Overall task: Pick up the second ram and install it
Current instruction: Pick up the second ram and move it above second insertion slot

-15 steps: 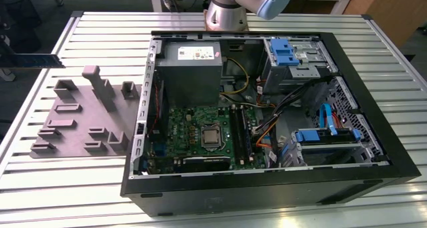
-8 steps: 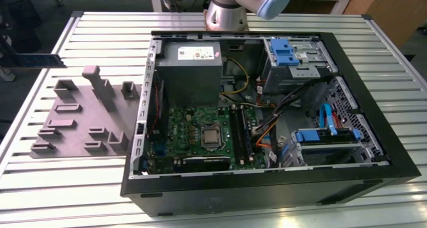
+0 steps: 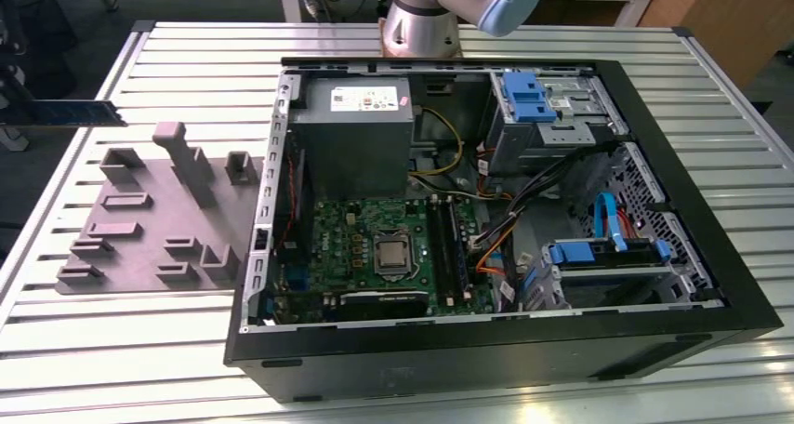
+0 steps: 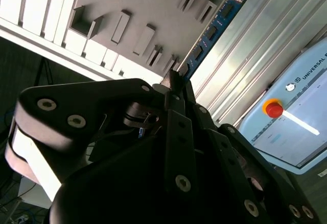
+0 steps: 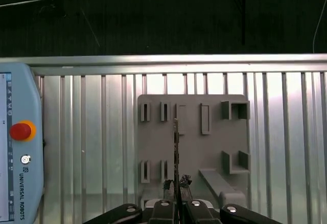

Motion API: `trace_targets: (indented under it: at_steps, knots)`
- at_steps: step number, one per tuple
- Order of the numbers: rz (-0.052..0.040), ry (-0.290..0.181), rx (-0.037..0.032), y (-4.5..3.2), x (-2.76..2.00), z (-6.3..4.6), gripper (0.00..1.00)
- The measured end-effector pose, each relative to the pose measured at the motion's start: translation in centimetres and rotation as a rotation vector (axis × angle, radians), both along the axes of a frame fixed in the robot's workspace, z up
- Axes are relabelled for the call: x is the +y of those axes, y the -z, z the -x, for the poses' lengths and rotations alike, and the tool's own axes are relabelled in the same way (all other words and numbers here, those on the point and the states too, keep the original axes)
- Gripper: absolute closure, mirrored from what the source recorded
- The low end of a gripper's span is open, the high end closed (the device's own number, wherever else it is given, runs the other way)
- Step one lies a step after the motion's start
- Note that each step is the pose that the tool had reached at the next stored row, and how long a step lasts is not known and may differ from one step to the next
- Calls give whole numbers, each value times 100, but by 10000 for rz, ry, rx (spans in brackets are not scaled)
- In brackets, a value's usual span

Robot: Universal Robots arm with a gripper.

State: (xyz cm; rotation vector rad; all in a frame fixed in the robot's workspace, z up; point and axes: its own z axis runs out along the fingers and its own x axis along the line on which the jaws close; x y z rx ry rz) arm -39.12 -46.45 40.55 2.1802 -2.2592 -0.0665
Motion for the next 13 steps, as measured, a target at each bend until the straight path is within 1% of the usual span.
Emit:
trace_targets:
  at_steps: [2,4,13]
  knots:
    - [1,0,0,0,0,-5,86]
    - [0,-1,0,0,0,-43,86]
    - [0,0,0,0,0,-73,86]
